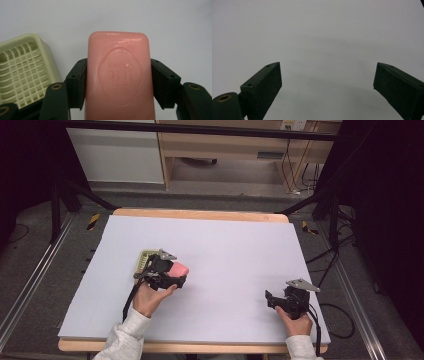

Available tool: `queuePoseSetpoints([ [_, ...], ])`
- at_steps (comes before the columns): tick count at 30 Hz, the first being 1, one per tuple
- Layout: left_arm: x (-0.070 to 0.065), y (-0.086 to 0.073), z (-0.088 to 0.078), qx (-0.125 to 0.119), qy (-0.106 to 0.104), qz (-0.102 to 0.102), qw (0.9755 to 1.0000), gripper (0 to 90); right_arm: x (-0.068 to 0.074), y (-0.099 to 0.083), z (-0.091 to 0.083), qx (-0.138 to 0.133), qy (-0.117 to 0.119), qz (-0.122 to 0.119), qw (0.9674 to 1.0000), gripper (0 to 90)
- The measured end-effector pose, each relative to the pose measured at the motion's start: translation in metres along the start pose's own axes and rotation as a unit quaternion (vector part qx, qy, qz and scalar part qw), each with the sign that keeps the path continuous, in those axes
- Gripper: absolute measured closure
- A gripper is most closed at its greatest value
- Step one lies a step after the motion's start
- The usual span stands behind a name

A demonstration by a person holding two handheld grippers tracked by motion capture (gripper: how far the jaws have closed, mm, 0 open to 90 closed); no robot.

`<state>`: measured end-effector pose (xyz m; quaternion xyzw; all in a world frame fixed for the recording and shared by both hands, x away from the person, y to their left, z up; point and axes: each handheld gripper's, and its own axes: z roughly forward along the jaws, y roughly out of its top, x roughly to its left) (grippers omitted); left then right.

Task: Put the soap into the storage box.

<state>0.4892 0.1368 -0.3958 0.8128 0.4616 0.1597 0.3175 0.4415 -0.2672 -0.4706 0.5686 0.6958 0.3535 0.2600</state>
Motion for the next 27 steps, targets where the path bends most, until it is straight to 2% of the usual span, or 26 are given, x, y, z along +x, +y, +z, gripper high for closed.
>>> queuePoseSetpoints([
  [10,0.023,0.000,-0.003,-0.007,0.020,-0.026,0.9994,37.1,0.000,0.000,0.000,0.001,0.000,-0.001,1.0000,8.5],
  [27,0.050,0.001,-0.002,-0.016,0.043,-0.062,0.9970,37.1,-0.001,0.000,0.001,0.002,-0.001,-0.003,1.0000,8.5],
])
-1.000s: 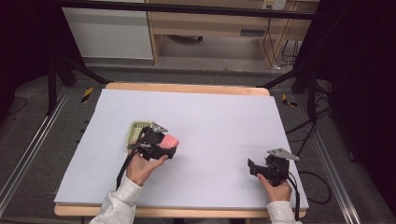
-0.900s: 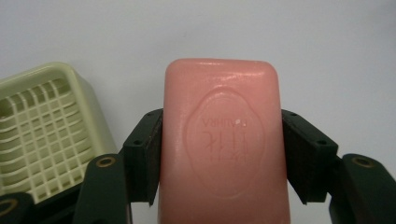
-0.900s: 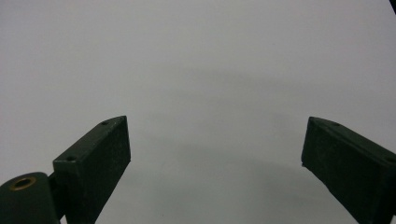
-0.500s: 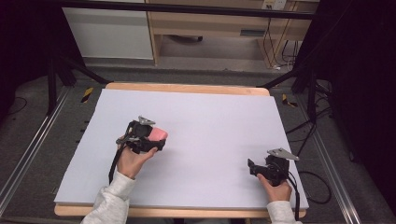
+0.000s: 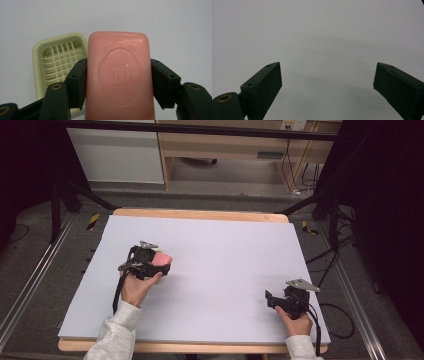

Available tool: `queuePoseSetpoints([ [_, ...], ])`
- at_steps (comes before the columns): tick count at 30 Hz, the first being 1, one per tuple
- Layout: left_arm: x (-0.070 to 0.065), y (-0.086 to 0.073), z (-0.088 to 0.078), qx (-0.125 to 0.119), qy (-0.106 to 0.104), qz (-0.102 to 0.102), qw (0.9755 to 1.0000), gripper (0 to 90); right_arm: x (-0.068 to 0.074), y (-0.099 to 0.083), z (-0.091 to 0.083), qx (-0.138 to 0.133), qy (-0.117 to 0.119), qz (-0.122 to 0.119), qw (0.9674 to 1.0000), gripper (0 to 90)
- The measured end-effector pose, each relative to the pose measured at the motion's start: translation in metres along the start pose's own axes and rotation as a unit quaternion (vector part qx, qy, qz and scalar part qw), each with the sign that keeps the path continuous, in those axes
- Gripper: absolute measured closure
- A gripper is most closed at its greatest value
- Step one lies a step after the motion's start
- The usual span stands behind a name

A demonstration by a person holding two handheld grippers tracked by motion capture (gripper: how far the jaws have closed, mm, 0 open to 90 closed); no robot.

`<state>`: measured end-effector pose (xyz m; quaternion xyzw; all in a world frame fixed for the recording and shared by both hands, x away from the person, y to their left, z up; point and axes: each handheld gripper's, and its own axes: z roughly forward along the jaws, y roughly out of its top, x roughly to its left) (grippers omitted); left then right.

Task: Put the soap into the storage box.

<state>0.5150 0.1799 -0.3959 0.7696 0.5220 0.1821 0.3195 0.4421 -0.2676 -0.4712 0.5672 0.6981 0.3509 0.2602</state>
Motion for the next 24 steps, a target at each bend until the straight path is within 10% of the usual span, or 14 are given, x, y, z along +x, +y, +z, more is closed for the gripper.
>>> queuePoseSetpoints([
  [24,0.034,0.000,0.010,-0.007,0.035,-0.044,0.9984,37.1,0.001,0.000,0.001,0.002,0.001,0.000,1.0000,8.5],
])
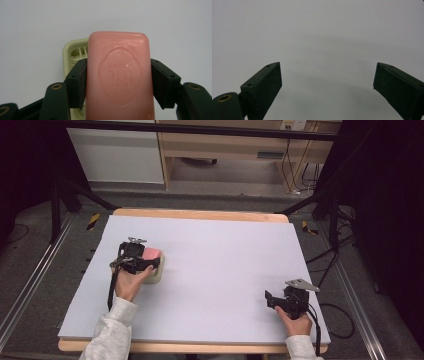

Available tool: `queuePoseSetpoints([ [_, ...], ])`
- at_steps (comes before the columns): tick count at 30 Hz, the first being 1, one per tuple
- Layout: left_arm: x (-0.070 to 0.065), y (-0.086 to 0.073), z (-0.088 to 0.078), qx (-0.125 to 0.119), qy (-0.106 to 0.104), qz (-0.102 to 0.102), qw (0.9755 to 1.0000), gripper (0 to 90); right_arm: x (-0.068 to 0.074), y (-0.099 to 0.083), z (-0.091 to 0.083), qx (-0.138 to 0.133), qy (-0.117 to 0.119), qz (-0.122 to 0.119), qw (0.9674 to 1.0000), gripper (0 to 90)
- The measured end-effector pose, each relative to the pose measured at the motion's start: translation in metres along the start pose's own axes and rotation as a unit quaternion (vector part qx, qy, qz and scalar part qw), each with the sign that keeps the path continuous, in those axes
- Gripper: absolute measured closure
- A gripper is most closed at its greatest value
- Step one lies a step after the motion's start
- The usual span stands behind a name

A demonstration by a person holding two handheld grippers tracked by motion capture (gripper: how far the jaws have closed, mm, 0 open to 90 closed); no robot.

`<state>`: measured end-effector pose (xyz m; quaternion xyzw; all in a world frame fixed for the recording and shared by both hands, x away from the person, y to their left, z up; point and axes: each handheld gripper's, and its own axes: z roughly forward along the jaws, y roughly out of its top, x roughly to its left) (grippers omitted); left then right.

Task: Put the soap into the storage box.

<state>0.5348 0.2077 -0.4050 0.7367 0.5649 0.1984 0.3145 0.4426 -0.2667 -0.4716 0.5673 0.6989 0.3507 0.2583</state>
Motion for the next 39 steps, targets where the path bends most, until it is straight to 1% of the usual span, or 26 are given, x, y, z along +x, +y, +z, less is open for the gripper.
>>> queuePoseSetpoints([
  [2,0.002,0.000,0.003,0.001,0.003,-0.001,1.0000,37.1,0.000,0.000,0.000,0.000,0.001,0.001,1.0000,8.5],
  [6,0.005,-0.001,0.008,0.005,0.002,-0.008,1.0000,37.1,0.000,0.000,0.001,0.002,0.001,0.000,1.0000,9.0],
  [10,0.007,-0.001,0.014,0.007,0.007,-0.011,0.9999,37.1,0.001,0.000,0.001,0.002,0.002,0.000,1.0000,9.0],
  [17,0.010,-0.002,0.019,0.008,0.009,-0.018,0.9998,37.1,0.000,0.000,0.001,0.001,0.002,0.000,1.0000,9.0],
  [24,0.009,-0.006,0.027,0.012,0.010,-0.020,0.9997,37.1,0.000,0.000,0.001,0.002,0.002,0.001,1.0000,9.0],
  [28,0.009,-0.006,0.029,0.013,0.013,-0.021,0.9996,37.1,0.000,0.000,0.001,0.002,0.002,0.001,1.0000,9.0],
  [31,0.009,-0.007,0.031,0.015,0.017,-0.017,0.9996,37.1,0.000,0.000,0.001,0.003,0.001,-0.001,1.0000,9.0],
  [36,0.009,-0.009,0.033,0.014,0.017,-0.021,0.9996,37.1,0.000,0.000,0.001,0.002,0.002,0.000,1.0000,9.0],
  [39,0.010,-0.010,0.034,0.019,0.019,-0.019,0.9995,37.1,0.000,0.000,0.001,0.002,0.000,-0.001,1.0000,9.0],
])
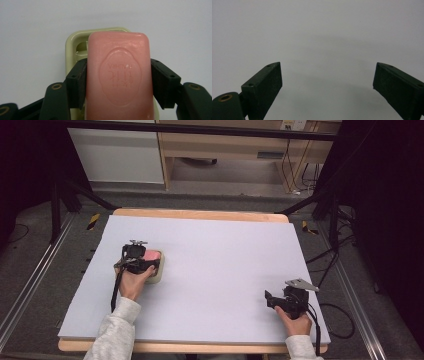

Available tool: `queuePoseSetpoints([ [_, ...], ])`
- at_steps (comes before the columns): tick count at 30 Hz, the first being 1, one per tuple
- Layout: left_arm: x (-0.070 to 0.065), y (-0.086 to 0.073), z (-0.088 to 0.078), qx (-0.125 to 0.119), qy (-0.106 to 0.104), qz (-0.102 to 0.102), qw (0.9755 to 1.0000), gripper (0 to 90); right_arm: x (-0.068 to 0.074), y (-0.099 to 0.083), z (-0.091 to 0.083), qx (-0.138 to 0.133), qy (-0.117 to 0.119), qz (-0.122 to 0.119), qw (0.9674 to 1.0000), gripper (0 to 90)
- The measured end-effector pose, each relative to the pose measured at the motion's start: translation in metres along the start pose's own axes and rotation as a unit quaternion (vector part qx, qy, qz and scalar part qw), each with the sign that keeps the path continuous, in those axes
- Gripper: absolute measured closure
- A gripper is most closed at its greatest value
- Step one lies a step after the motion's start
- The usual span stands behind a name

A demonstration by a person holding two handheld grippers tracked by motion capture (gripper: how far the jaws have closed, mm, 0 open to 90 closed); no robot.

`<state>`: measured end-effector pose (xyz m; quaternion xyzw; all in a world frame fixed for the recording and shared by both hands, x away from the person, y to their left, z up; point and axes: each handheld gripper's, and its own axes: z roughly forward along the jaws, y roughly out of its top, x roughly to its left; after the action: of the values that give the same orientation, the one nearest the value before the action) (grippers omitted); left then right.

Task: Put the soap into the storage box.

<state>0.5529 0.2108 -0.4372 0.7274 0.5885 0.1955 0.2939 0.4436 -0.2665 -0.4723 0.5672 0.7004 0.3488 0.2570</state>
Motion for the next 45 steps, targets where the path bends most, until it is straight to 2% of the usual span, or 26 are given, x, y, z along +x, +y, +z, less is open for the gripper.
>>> queuePoseSetpoints([
  [29,0.002,-0.006,0.008,0.007,0.012,-0.004,0.9999,36.7,0.001,0.000,-0.001,0.000,0.001,0.000,1.0000,9.0],
  [33,0.003,-0.005,0.002,-0.011,0.004,-0.008,0.9999,35.2,0.001,0.000,-0.001,0.000,0.000,0.000,1.0000,9.0],
  [41,0.005,-0.006,-0.019,-0.041,-0.001,0.011,0.9991,27.8,0.000,0.000,-0.001,-0.002,-0.001,0.000,1.0000,9.0],
  [45,0.006,-0.010,-0.031,-0.063,-0.026,0.028,0.9973,25.3,-0.001,0.000,-0.002,-0.004,-0.002,0.002,1.0000,8.9],
])
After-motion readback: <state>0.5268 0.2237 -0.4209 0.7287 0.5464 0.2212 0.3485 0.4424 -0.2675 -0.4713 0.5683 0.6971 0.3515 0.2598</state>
